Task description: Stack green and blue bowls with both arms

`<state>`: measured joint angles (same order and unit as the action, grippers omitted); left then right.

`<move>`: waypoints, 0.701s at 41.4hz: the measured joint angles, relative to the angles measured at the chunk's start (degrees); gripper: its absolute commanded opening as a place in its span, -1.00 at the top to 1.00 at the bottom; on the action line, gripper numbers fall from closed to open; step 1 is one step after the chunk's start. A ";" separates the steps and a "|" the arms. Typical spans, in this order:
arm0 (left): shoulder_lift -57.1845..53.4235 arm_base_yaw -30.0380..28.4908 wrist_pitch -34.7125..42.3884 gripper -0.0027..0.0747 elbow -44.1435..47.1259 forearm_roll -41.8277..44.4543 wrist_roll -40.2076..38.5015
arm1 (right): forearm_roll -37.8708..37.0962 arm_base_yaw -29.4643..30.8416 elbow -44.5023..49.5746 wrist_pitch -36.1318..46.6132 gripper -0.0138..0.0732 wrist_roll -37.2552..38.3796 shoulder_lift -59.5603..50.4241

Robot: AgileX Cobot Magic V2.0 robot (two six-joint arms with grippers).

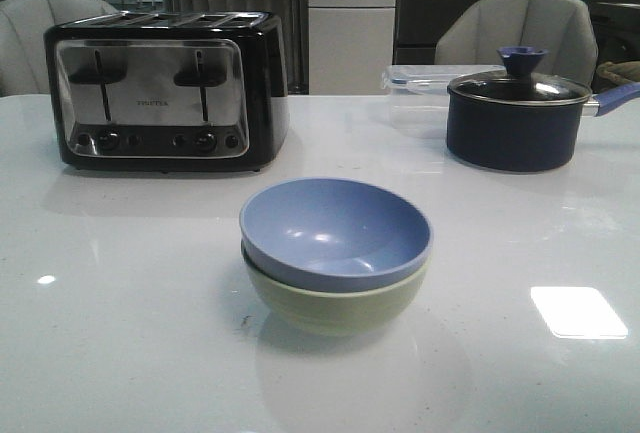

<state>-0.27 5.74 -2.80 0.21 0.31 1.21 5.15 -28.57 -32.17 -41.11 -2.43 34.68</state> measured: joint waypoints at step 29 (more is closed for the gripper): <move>0.00 0.00 0.00 0.69 0.00 0.00 0.00 | -4.57 24.05 30.11 27.82 0.56 0.00 -33.47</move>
<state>-0.27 5.74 -2.80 0.21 0.31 1.21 0.58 -4.52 -2.06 -13.30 -2.43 1.21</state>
